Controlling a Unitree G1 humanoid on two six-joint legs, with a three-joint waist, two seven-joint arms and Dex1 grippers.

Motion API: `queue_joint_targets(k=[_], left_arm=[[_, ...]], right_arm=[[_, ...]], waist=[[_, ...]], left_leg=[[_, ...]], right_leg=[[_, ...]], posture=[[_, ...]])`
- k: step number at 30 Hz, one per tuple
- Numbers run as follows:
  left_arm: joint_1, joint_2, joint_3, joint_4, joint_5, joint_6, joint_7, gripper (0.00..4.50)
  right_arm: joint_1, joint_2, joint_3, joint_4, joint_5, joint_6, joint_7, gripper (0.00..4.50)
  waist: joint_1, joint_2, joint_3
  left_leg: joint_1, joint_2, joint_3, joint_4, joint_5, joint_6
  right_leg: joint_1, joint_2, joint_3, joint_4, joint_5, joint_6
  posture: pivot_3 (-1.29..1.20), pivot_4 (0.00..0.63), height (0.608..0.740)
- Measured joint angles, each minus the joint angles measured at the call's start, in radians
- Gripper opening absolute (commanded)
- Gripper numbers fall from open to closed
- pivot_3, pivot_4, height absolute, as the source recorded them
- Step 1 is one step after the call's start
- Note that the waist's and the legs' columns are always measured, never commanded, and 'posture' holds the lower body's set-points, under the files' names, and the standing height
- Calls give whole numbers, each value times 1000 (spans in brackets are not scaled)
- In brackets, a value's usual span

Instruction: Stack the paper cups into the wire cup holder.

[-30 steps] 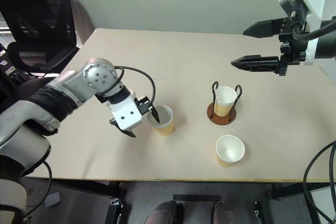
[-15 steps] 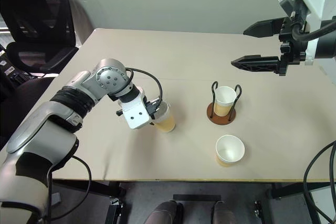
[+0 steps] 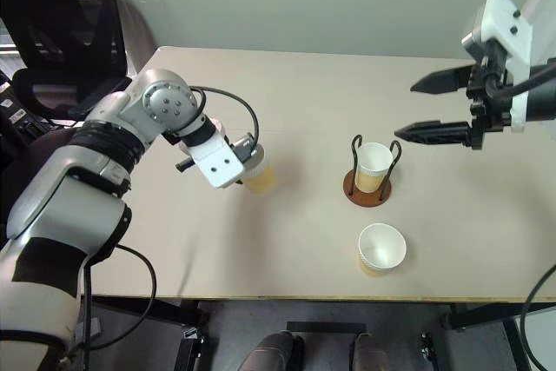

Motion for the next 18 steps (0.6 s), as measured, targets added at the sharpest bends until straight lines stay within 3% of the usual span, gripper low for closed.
queue_joint_targets(k=[11,18], left_arm=[[-83,-73,100,78,34,95,-10,70],[-216,-175,201,99,11,212,-25,70]], right_arm=[[5,-15,3,69,-69,-88,49,4159],[5,-16,17,82,-84,-93,69,4159]], waist=[[1,0,0],[0,0,0]], left_leg=[[-2,1,1,0,0,0],[-2,-1,6,0,-2,4]], right_leg=[[-2,0,0,0,0,1],[-2,2,-1,-2,0,2]], posture=[[0,150,740],[0,150,740]])
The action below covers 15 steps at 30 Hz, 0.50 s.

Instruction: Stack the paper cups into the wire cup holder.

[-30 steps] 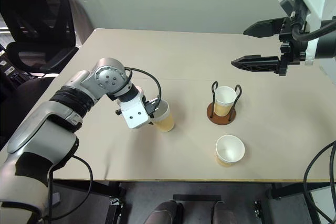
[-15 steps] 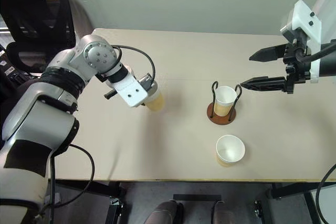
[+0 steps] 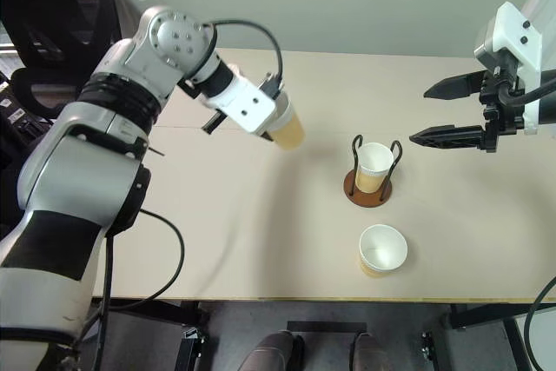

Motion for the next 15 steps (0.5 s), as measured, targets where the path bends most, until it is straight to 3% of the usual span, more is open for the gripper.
queue_joint_targets(k=[9,15], left_arm=[[-107,-134,57,22,3,60,82,70],[-123,-168,65,37,4,64,89,70]], right_arm=[[9,-30,11,15,-25,-2,14,4159],[18,-48,11,14,-25,-1,17,4159]], waist=[[1,0,0],[1,1,0]], left_leg=[[0,1,1,0,-1,1],[2,2,2,0,-1,2]], right_leg=[[0,-2,3,0,-1,3],[1,-3,4,1,-2,4]], posture=[[0,150,740],[0,150,740]])
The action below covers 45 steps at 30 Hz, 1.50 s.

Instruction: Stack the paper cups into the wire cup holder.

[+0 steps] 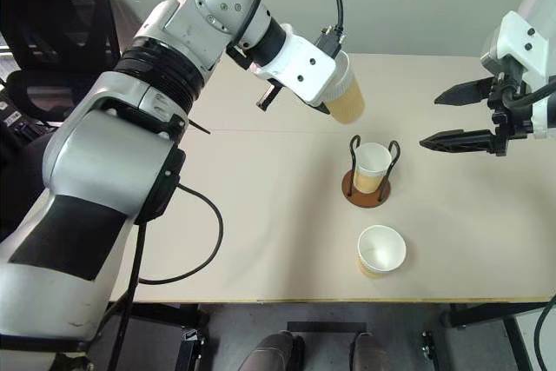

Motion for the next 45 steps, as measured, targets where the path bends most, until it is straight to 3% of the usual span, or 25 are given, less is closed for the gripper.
queue_joint_targets(k=[15,45], left_arm=[[-4,-84,20,1,-3,-10,-86,70],[35,-130,-9,1,80,-82,13,70]], right_arm=[[33,-45,-6,-20,12,14,17,4159],[77,-69,-47,-68,41,45,8,4159]], waist=[[15,0,0],[15,0,0]], left_leg=[[0,-1,1,3,-2,4],[2,-1,2,6,-2,5]], right_leg=[[2,-1,0,-1,1,2],[5,-1,-1,0,2,4]], posture=[[0,150,740],[0,150,740]])
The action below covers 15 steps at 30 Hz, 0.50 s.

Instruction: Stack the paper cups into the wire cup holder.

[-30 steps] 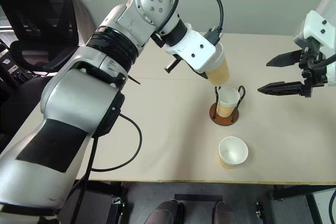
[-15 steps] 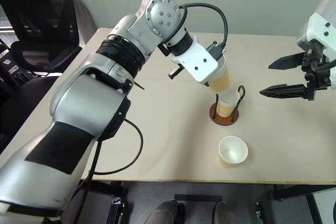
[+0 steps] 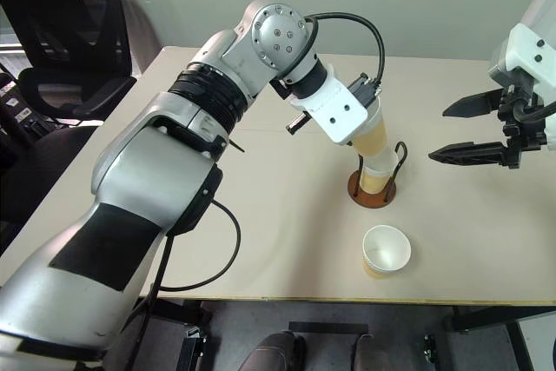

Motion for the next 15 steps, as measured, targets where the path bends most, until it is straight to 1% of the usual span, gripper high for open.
queue_joint_targets(k=[11,15], left_arm=[[0,-15,-1,0,5,-2,37,70],[0,-22,-4,1,24,0,73,70]], right_arm=[[14,-3,-20,-11,11,11,-16,4159],[15,-4,-23,-17,12,12,-17,4159]], waist=[[0,0,0],[0,0,0]], left_leg=[[0,0,0,1,0,0],[0,0,0,1,0,0]], right_leg=[[0,0,0,0,0,0],[0,0,0,0,0,1]], posture=[[0,150,740],[0,150,740]])
